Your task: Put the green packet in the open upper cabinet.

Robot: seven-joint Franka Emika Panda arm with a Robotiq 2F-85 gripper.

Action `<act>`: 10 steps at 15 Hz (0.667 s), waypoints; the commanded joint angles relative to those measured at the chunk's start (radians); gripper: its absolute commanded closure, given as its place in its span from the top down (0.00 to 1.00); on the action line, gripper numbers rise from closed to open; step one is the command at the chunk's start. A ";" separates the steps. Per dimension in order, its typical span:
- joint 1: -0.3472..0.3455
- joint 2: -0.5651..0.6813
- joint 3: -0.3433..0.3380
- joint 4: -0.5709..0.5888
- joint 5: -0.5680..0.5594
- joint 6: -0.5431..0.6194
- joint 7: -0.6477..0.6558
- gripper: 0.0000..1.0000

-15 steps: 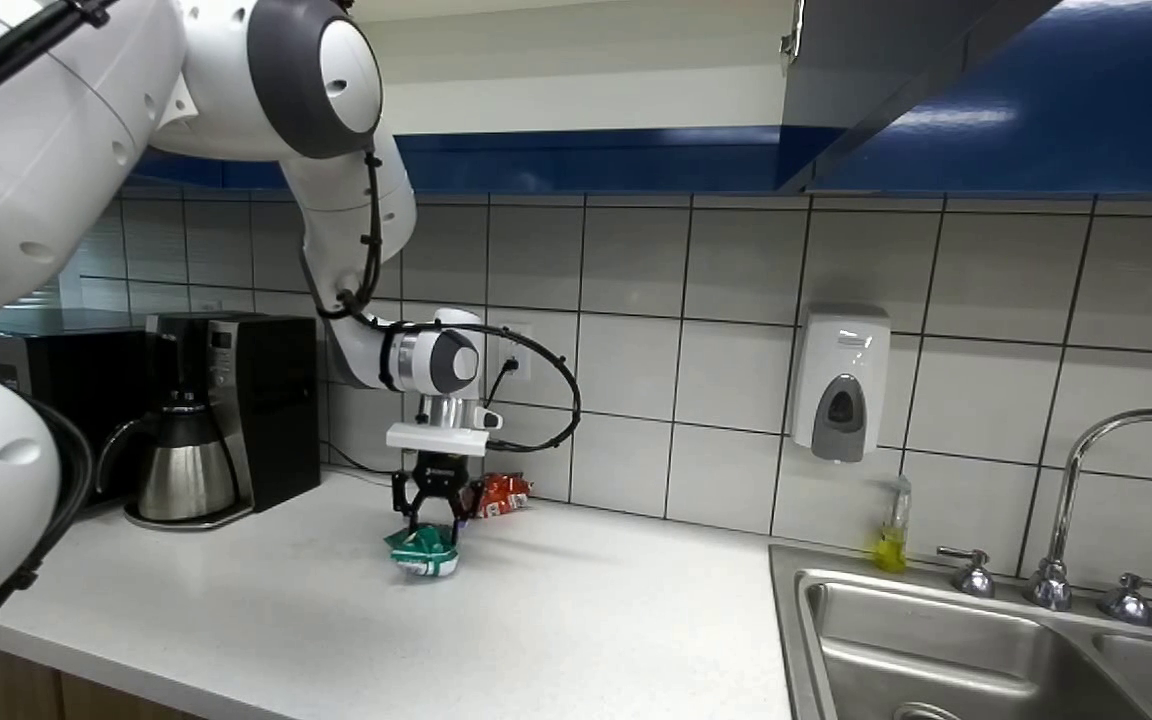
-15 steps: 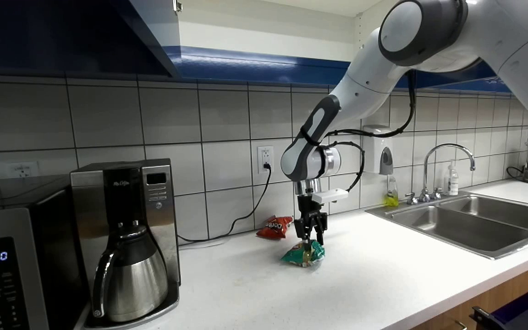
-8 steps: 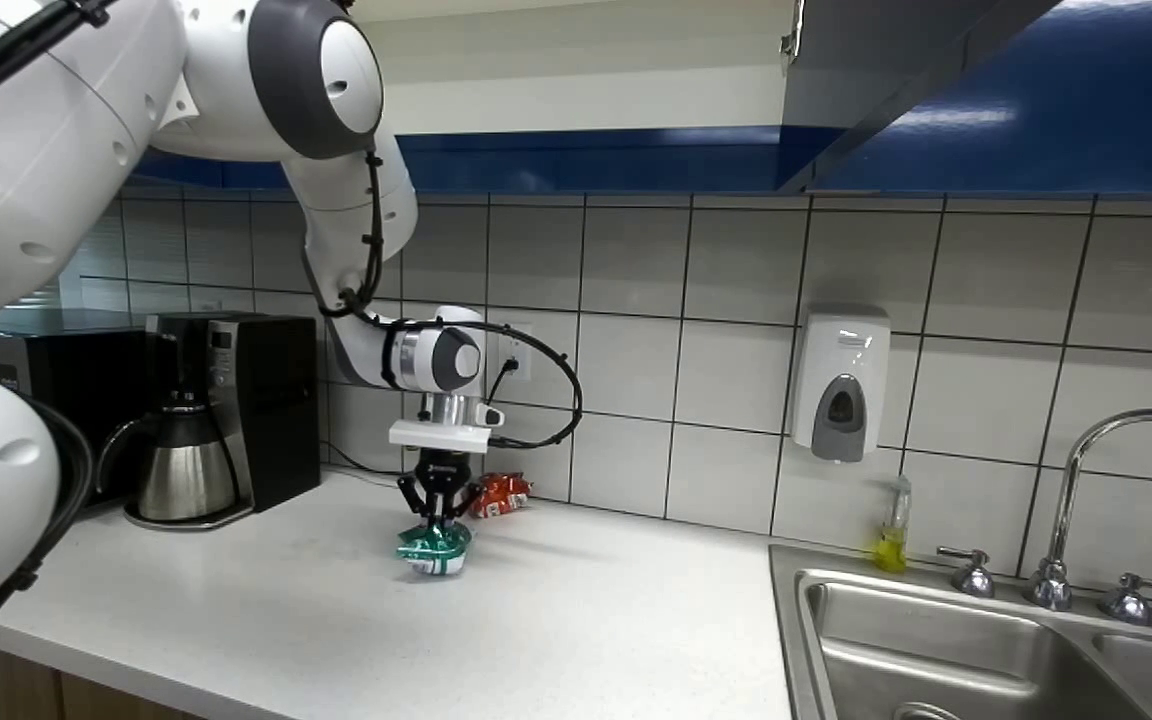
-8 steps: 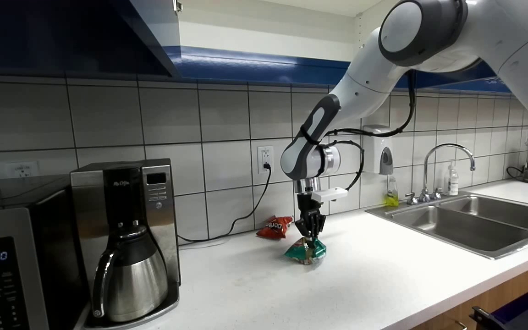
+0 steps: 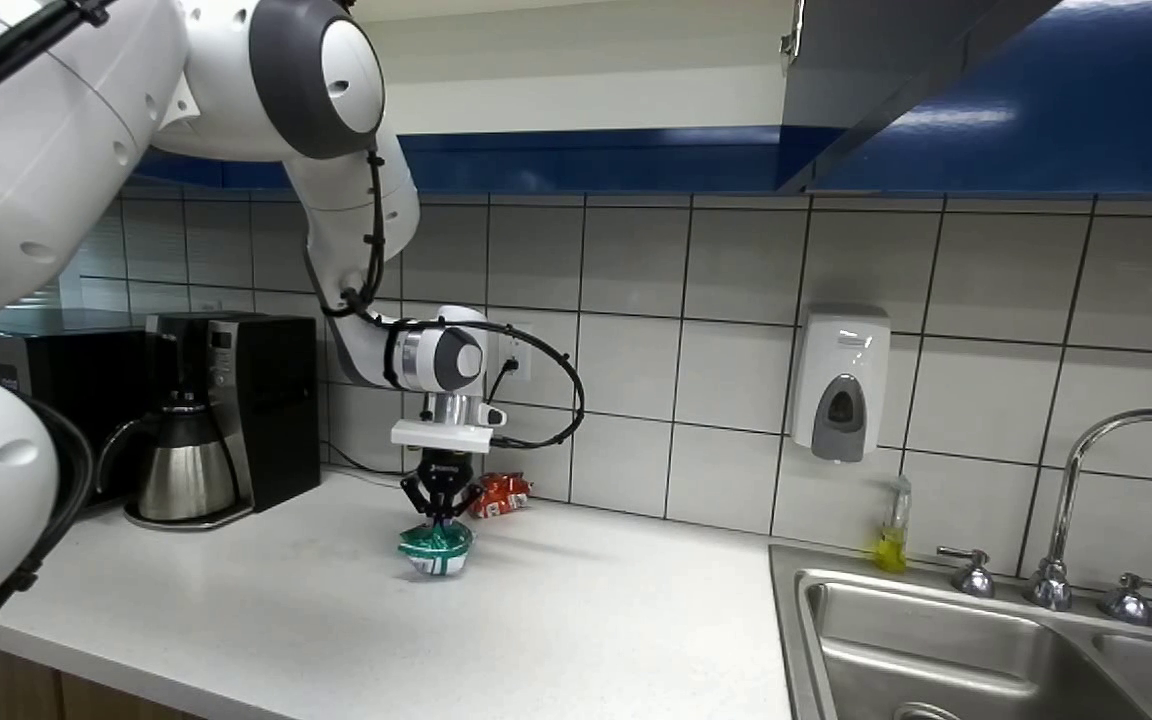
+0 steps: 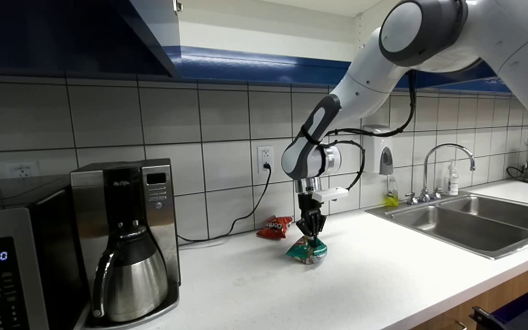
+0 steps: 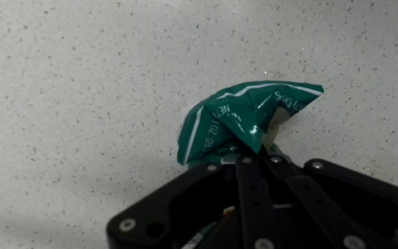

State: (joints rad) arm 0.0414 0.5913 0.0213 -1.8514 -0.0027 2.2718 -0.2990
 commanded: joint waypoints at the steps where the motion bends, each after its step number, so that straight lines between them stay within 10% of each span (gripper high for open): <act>1: -0.028 -0.013 0.025 -0.009 -0.012 0.003 -0.004 0.00; 10: -0.023 -0.075 0.029 -0.031 -0.011 0.001 0.001 0.00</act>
State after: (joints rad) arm 0.0413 0.5681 0.0261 -1.8517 -0.0027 2.2718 -0.2990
